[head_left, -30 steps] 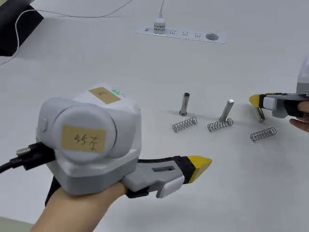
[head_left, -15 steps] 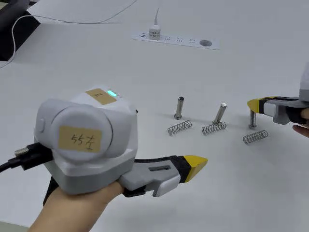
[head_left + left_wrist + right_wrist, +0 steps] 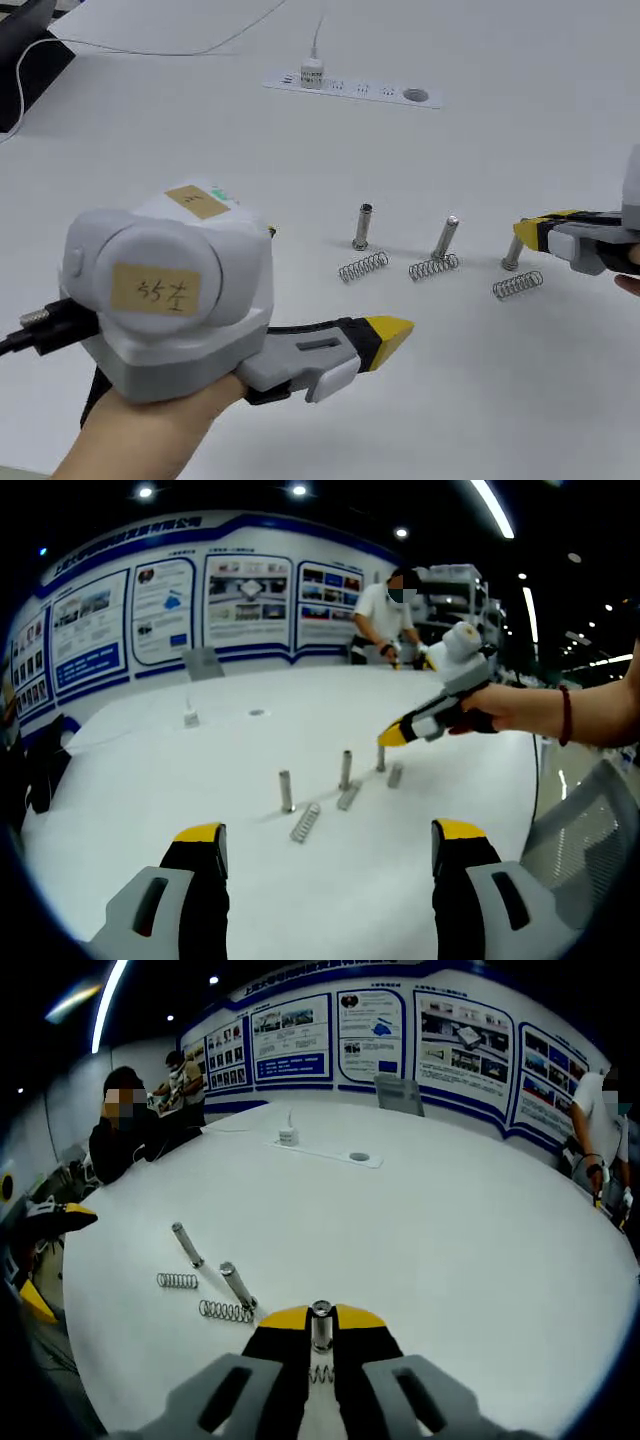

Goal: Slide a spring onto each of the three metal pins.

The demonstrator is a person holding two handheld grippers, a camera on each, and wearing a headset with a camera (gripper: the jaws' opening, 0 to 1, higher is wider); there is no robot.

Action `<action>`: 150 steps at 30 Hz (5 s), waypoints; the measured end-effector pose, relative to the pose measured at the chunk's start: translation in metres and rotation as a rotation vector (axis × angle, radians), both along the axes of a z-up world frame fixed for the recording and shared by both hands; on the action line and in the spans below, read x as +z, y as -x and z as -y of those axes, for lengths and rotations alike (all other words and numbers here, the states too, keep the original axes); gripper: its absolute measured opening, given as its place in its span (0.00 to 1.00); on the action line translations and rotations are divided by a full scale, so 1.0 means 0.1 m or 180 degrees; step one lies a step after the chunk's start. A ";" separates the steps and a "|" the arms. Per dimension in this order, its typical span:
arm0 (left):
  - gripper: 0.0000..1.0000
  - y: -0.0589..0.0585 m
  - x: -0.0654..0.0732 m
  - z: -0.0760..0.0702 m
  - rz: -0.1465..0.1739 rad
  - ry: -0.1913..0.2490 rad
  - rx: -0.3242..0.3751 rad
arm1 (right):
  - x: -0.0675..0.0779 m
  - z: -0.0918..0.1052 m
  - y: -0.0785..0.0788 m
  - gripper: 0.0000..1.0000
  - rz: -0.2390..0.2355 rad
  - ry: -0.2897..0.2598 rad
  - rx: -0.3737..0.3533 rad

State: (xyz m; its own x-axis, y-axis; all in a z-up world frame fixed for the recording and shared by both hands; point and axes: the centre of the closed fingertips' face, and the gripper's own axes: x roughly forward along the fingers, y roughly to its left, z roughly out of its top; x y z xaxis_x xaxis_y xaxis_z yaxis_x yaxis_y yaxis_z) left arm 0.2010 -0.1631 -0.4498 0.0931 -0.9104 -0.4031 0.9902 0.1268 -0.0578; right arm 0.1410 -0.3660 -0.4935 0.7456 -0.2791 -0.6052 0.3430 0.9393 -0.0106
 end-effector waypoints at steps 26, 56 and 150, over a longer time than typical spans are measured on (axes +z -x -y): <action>0.81 -0.02 -0.03 -0.01 0.0005 -0.0027 0.0045 | 0.06 -0.06 0.02 0.18 0.0018 0.0137 0.0043; 0.54 -0.17 -0.37 0.16 0.0425 -0.0585 -0.0525 | 0.41 -0.60 0.14 0.48 0.0751 -0.0023 0.0356; 0.09 0.25 0.06 0.33 -0.0359 0.0249 -0.0599 | 0.69 -1.25 -0.25 0.31 0.1413 -0.1361 0.0400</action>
